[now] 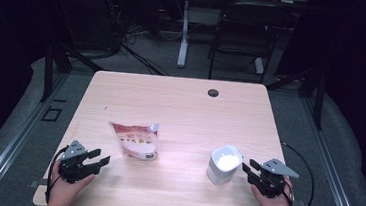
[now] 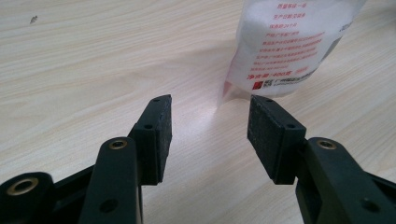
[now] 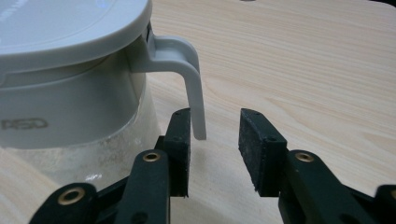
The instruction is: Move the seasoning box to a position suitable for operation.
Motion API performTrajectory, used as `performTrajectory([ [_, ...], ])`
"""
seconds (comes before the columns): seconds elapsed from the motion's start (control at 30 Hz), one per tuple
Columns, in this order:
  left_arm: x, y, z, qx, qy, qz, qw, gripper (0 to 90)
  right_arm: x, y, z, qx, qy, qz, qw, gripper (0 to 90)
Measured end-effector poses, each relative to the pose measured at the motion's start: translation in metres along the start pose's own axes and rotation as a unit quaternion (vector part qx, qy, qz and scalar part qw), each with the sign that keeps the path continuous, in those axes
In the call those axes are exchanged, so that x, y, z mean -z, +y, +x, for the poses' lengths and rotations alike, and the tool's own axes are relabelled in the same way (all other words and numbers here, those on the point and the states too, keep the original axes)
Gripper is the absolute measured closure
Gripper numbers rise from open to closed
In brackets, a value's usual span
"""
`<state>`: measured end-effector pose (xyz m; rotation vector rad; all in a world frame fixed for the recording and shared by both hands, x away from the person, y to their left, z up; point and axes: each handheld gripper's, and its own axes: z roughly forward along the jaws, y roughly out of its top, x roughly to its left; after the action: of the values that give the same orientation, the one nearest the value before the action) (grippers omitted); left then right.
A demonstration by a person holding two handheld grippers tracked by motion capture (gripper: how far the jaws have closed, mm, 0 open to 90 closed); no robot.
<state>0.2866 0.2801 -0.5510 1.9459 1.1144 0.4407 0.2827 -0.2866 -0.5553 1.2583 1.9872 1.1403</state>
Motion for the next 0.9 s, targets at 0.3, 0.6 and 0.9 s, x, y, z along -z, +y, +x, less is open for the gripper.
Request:
performTrajectory([
  [0.3,0.003,-0.003,0.003,0.013,0.003,-0.001,0.9999,52.0,-0.020,0.005,0.003,0.007,0.017,0.011,0.9998,61.0],
  [0.6,0.002,-0.002,0.004,0.015,0.003,-0.002,0.9999,53.4,-0.025,0.012,0.001,-0.013,0.042,0.008,0.9990,72.0],
  [0.9,0.001,-0.002,0.003,0.014,-0.001,0.002,0.9999,54.7,-0.025,0.013,0.003,-0.005,0.027,0.009,0.9996,79.5],
])
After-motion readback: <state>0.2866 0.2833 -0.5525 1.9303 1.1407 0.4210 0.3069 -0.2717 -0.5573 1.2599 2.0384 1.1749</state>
